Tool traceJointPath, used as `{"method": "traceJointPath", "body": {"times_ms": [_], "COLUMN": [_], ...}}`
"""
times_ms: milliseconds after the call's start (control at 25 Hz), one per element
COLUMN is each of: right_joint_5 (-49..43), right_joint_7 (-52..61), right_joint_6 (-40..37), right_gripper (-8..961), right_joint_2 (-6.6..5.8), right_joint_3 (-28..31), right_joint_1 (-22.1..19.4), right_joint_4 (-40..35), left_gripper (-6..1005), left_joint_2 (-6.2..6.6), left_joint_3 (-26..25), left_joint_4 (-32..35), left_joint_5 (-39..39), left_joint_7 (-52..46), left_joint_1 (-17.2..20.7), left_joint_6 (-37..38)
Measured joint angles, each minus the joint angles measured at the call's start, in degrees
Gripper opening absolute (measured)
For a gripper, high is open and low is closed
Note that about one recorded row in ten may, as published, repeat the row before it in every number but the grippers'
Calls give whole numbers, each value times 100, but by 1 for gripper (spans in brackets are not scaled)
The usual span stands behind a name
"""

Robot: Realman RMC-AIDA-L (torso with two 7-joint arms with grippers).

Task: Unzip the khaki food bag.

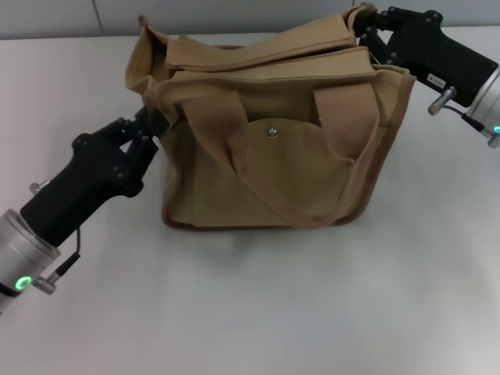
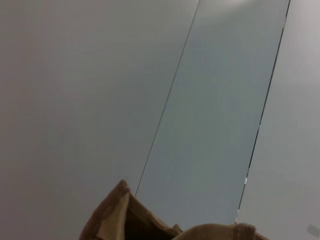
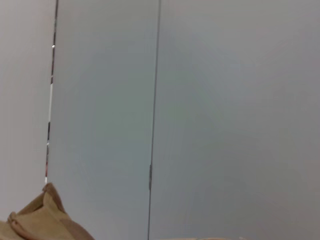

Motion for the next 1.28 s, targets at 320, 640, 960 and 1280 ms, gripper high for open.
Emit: {"method": "traceJointPath", "body": {"times_ms": [320, 640, 960, 1280], "right_joint_5": [341, -377, -1399, -1463], "right_joint_7": [1288, 1789, 1603, 1474], "right_joint_6": [-1284, -3704, -4022, -3963], "right_gripper": [238, 576, 764, 769], "right_joint_2": [-54, -337, -43, -17], "right_joint_3": [4, -757, -955, -963], "right_joint_1": [-639, -996, -1088, -1115], "right_joint_4": [-632, -1112, -1195, -1028], "left_gripper": [234, 596, 836, 859], "left_joint_2": [65, 492, 558, 541], "left_joint_3": [19, 809, 1358, 1348], "left_joint_4": [920, 2050, 2226, 2262], "left_joint_5": [2, 873, 1157, 1213], "left_joint_7": [-805, -1796, -1754, -1751], "left_joint_1": [487, 745, 582, 516], "left_joint_6": [695, 1645, 1627, 1625]}}
